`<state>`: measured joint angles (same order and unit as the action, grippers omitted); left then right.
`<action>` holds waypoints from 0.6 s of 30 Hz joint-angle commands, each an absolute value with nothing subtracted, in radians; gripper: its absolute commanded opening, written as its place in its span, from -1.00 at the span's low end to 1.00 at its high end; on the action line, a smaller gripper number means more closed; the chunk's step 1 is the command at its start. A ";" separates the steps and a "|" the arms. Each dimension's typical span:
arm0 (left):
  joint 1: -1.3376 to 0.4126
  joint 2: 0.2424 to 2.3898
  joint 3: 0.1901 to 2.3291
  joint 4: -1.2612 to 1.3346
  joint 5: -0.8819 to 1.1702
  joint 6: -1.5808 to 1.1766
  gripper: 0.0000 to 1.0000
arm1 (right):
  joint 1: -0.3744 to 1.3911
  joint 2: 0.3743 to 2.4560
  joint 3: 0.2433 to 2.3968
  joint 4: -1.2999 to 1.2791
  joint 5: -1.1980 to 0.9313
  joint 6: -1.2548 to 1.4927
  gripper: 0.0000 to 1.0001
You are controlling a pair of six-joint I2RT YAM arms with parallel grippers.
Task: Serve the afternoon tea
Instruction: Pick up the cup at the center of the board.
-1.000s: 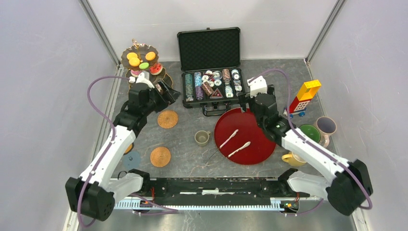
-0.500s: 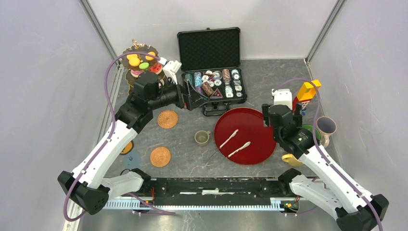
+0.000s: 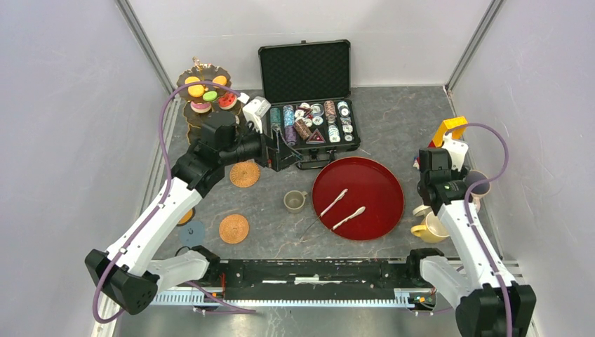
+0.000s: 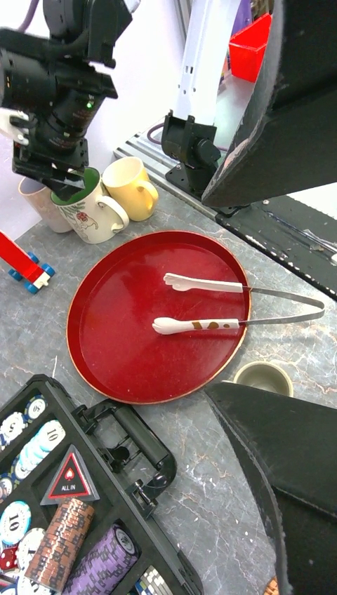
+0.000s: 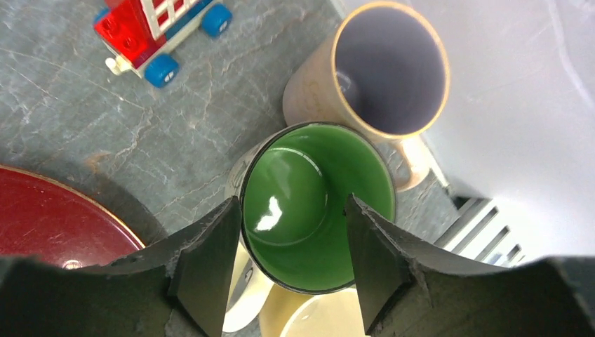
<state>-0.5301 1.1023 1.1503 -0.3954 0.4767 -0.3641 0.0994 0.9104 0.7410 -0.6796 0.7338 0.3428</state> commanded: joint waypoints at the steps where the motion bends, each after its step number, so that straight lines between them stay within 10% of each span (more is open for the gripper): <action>1: -0.534 1.094 1.146 -0.374 0.508 -0.322 1.00 | 0.068 0.949 0.700 -0.613 0.679 0.456 0.25; 8: -0.534 1.093 1.146 -0.374 0.520 -0.322 1.00 | 0.059 0.990 0.605 -0.491 0.665 0.506 0.19; 18: -0.534 1.095 1.149 -0.382 0.529 -0.319 1.00 | 0.055 1.005 0.525 -0.368 0.721 0.540 -0.50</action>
